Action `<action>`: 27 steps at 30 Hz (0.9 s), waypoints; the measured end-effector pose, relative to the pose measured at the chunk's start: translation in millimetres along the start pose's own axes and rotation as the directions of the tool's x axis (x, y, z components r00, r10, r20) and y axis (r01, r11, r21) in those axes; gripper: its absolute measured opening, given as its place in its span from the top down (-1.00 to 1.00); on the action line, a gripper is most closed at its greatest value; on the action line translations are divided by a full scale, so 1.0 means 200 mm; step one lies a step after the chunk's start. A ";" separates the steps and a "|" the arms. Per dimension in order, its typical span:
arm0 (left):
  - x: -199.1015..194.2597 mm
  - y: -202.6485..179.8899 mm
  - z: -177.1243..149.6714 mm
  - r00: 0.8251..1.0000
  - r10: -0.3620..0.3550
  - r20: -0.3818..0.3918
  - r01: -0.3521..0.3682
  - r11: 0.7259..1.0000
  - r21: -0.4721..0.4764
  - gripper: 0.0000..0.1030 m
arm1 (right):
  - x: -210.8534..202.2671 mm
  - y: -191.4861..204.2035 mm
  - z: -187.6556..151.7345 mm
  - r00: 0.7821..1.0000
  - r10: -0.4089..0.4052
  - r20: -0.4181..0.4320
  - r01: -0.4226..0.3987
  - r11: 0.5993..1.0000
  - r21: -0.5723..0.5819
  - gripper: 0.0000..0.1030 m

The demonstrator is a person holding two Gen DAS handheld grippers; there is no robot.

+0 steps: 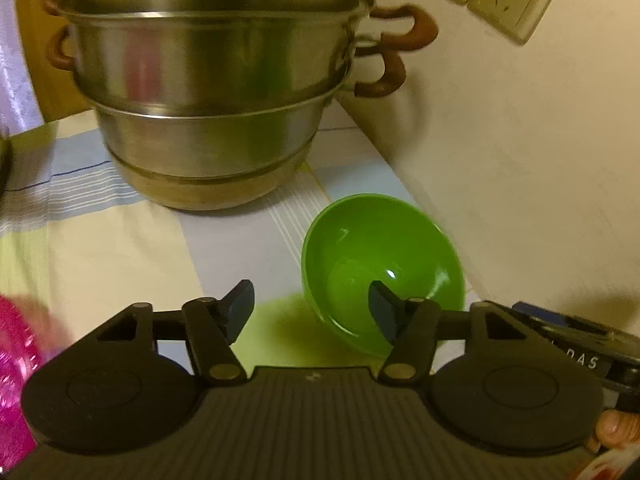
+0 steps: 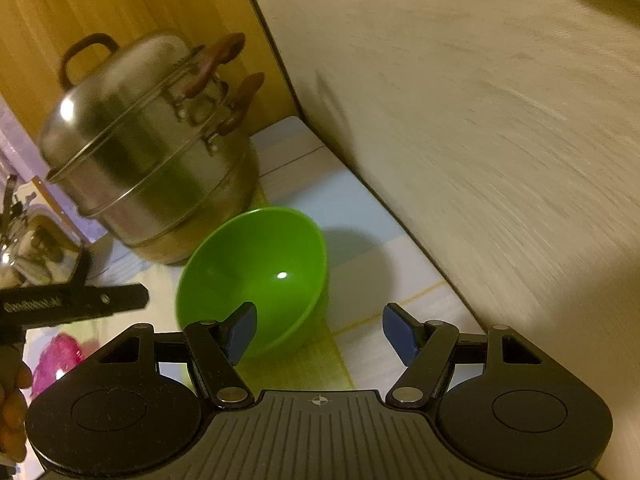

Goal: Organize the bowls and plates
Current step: 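Close the left gripper on the small green bowl rim while the right gripper closes on it, then lift and carry the small green bowl over the nested bowls with both grippers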

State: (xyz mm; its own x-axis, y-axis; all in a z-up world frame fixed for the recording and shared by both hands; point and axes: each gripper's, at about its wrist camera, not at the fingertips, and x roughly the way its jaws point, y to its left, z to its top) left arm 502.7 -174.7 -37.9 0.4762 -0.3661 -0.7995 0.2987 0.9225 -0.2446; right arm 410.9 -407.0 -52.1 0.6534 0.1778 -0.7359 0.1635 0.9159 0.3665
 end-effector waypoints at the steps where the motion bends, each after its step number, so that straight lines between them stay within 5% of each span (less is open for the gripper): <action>1: 0.03 0.00 0.01 1.000 -0.006 -0.012 0.006 1.000 -0.004 -0.13 | 0.02 0.00 0.01 1.000 -0.001 -0.004 0.001 1.000 -0.001 -0.35; 12: 0.24 -0.02 0.06 0.999 -0.004 -0.049 0.006 1.000 0.024 0.52 | 0.26 -0.04 0.07 0.997 -0.008 -0.075 0.008 1.000 -0.001 0.13; 23: 0.29 -0.01 0.07 0.997 0.037 -0.073 -0.034 0.999 0.041 0.80 | 0.33 -0.02 0.07 0.994 0.003 -0.109 -0.004 1.000 -0.009 0.68; 27: 0.28 -0.02 0.06 0.996 0.037 -0.084 -0.034 0.999 0.034 0.82 | 0.32 0.01 0.07 0.993 -0.021 -0.114 0.018 1.000 -0.020 0.71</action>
State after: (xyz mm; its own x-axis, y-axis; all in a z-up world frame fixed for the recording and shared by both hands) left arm 537.8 -200.5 -74.1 0.4157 -0.3203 -0.8512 0.3103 0.9297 -0.1982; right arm 463.4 -399.4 -90.3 0.5610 0.1990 -0.8036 0.1608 0.9260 0.3416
